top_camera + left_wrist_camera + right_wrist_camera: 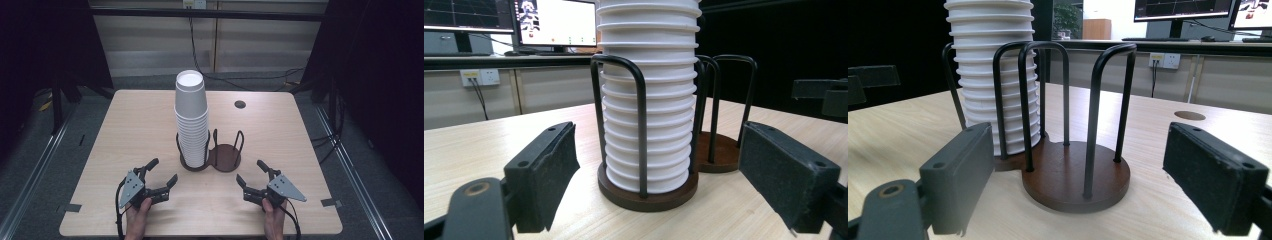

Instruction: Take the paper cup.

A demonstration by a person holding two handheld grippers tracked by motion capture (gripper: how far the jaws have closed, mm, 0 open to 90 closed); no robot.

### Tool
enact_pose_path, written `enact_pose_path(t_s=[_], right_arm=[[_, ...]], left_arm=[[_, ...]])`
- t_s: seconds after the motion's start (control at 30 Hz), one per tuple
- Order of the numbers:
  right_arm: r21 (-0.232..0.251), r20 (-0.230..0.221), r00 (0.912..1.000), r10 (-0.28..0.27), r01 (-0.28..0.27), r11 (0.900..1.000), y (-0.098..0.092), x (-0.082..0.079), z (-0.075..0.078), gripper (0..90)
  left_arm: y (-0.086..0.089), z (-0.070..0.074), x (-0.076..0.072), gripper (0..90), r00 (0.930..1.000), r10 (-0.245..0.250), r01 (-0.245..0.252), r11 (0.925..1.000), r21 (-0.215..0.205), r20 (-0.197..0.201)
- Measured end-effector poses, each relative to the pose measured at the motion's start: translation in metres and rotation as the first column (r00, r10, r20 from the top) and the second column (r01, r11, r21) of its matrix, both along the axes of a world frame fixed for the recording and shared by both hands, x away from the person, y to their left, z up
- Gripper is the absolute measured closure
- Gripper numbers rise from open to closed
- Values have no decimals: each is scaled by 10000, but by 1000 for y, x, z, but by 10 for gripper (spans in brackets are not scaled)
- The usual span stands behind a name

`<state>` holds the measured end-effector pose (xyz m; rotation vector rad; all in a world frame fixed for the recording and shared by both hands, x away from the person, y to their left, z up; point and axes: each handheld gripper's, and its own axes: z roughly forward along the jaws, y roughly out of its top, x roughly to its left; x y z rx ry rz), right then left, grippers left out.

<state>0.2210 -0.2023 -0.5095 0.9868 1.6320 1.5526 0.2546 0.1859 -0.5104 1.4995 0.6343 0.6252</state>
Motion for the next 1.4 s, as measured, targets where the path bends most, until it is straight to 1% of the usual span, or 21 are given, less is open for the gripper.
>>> enact_pose_path(t_s=[0.03, 0.13, 0.2, 0.3, 0.33, 0.47, 0.53, 0.57, 0.63, 0.67, 0.73, 0.83, 0.87, 0.9, 0.97, 1.0, 1.07, 1.13, 1.23, 1.33, 1.4], right_arm=[[-8, -25, 10000, -51, 51, 10000, 0, 0, 0, 125], [-58, -80, 9999, -119, 119, 9999, 1, 1, 0, 125], [31, -287, 9996, -55, 56, 10000, 0, 0, 1, 125], [155, -341, 9993, -170, 175, 9997, -2, 0, 1, 125], [164, -318, 9995, -91, 97, 9998, -2, 0, 1, 125], [-26, -331, 9994, -37, 37, 10000, 0, 0, 1, 130], [-47, -469, 9989, -17, 15, 10000, 0, 1, 2, 132], [-110, -598, 9981, -114, 108, 9999, 0, 2, 2, 137], [-32, -935, 9956, -111, 109, 9999, 1, 5, 3, 141], [69, -1070, 9942, -58, 65, 10000, 1, 6, 4, 148], [78, -1171, 9930, 121, -112, 9999, 1, 6, 8, 164], [-106, -1134, 9926, 428, -443, 9990, 2, 7, 15, 165], [-23, -1142, 9926, 419, -425, 9991, 2, 7, 17, 165], [156, -1036, 9937, 431, -417, 9990, 2, 8, 18, 169], [130, -852, 9953, 451, -442, 9989, 3, 8, 20, 193], [-29, -858, 9952, 466, -470, 9989, 3, 8, 23, 186], [-69, -1025, 9926, 655, -665, 9978, 4, 10, 27, 178], [-123, -924, 9932, 710, -725, 9973, 6, 12, 31, 170], [-35, -1033, 9914, 806, -814, 9967, 7, 14, 35, 160], [-17, -990, 9907, 937, -944, 9955, 7, 16, 41, 157], [34, -1133, 9867, 1162, -1166, 9932, 8, 17, 45, 185]], left_arm=[[0, 0, 0, 158, 9999, -96, 96, 9999, -42, -56], [0, 0, 0, 158, 9999, -116, 116, 9999, -45, -58], [0, 0, 0, 158, 9999, -107, 107, 9999, -70, -69], [0, 0, 0, 158, 9999, -123, 123, 9999, -63, -57], [0, 0, 0, 158, 9999, -131, 130, 9999, -49, -53], [0, 0, 0, 158, 9998, -180, 179, 9998, -90, -82], [0, 0, 0, 158, 9997, -208, 207, 9997, -94, -86], [0, 0, 0, 158, 9997, -231, 231, 9997, -86, -86], [0, 0, 0, 158, 9997, -234, 233, 9997, -85, -83], [0, 0, 0, 158, 9997, -234, 233, 9997, -86, -84], [0, 0, 0, 158, 9997, -235, 234, 9997, -89, -88], [0, 0, 0, 157, 9996, -259, 258, 9996, -84, -88], [0, 0, 0, 157, 9996, -256, 256, 9996, -85, -86], [0, 0, 0, 157, 9997, -250, 249, 9997, -84, -80], [1, 0, 0, 157, 9996, -266, 266, 9996, 15, -47], [1, 0, 0, 157, 9996, -270, 270, 9996, 13, -47], [0, 0, 0, 157, 9996, -284, 284, 9996, -14, -49], [0, 0, 0, 157, 9996, -290, 290, 9996, -12, -50], [0, 0, 0, 157, 9996, -291, 291, 9996, -17, -52], [0, 0, 0, 157, 9996, -293, 293, 9996, -20, -50], [0, 0, 0, 157, 9996, -293, 293, 9996, -14, -49]])
